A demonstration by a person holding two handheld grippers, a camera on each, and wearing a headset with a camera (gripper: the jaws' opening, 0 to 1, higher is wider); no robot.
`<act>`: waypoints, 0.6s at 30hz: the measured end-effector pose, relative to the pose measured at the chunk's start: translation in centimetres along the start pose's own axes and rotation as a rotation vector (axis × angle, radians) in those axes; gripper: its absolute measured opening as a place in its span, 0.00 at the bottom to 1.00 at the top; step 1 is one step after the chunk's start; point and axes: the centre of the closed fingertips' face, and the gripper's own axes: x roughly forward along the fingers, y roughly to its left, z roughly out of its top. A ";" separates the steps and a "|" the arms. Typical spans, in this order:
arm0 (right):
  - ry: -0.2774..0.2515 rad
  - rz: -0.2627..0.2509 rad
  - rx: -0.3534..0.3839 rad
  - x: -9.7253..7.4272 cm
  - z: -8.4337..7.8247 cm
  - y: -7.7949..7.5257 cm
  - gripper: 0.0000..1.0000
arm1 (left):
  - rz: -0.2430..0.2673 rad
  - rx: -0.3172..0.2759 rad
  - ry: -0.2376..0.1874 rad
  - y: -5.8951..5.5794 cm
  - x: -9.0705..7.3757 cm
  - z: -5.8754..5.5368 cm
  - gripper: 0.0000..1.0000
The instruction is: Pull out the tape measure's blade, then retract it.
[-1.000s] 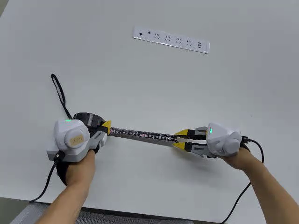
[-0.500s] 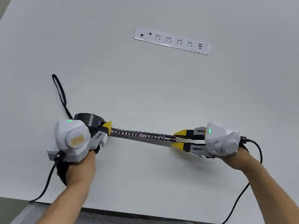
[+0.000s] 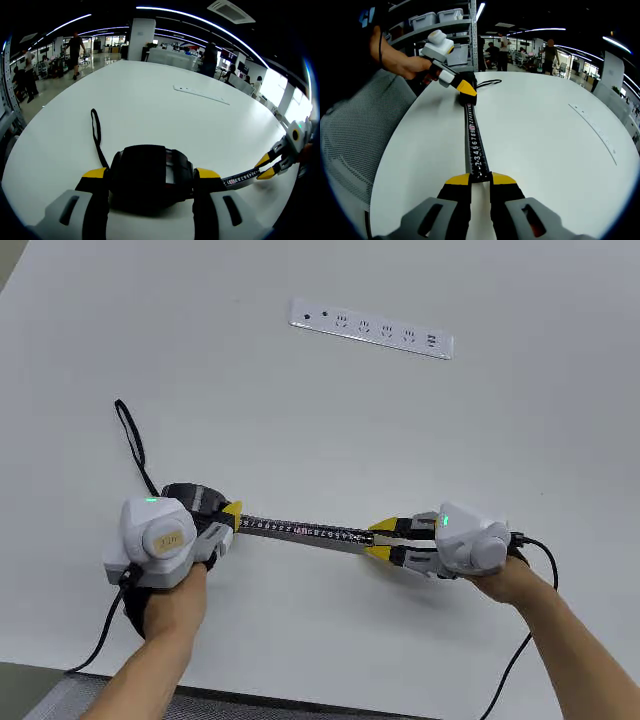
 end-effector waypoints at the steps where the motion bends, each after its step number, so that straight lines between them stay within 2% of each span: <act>1: 0.000 0.001 0.000 0.1 0.0 0.0 0.12 | 0.000 0.000 0.000 0.0 0.0 0.0 0.65; 18: -0.004 0.012 -0.004 0.9 0.5 -0.1 0.12 | -0.001 0.002 0.000 0.0 0.0 0.0 0.65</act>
